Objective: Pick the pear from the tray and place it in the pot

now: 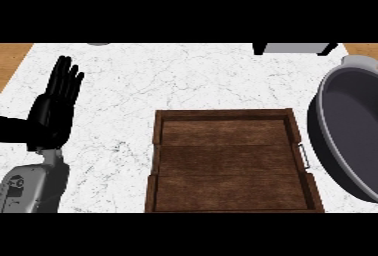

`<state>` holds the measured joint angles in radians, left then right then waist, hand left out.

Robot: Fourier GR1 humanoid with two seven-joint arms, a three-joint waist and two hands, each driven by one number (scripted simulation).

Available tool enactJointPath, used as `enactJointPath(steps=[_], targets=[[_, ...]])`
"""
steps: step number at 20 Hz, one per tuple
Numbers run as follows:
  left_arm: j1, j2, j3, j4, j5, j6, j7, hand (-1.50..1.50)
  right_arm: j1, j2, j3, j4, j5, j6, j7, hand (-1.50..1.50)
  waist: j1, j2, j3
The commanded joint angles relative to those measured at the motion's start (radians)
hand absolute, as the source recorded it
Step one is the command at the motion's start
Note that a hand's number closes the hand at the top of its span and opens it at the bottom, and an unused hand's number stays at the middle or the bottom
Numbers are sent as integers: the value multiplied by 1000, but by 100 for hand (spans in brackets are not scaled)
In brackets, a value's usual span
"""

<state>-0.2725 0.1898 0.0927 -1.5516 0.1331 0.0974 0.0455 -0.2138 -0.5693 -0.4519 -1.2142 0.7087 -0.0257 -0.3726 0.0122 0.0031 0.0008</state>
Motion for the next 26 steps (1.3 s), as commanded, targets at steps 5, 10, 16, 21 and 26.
enactJointPath(steps=[5, 10, 16, 21, 26], targets=[[-72, 19, 27, 42, 4, 4, 41, 0, -128, -10, 38, 334, -49, 140, -80, -150, 0, 2, 1], [-21, -9, -1, 5, -18, 12, 34, 0, -193, -33, 24, 414, -97, 135, -251, -150, -5, -1, 0], [-57, -1, 19, 72, -20, 6, -4, 0, -207, 33, -82, 332, -297, 261, -184, -150, -20, -3, -1], [9, 14, 29, 28, 2, -34, -27, 0, -246, 5, -193, 372, -433, 331, -75, -150, -12, -5, -1], [24, -18, 3, -17, -19, 2, 3, 0, -229, -129, -301, 519, -534, 419, -158, -150, -10, -2, 0]])
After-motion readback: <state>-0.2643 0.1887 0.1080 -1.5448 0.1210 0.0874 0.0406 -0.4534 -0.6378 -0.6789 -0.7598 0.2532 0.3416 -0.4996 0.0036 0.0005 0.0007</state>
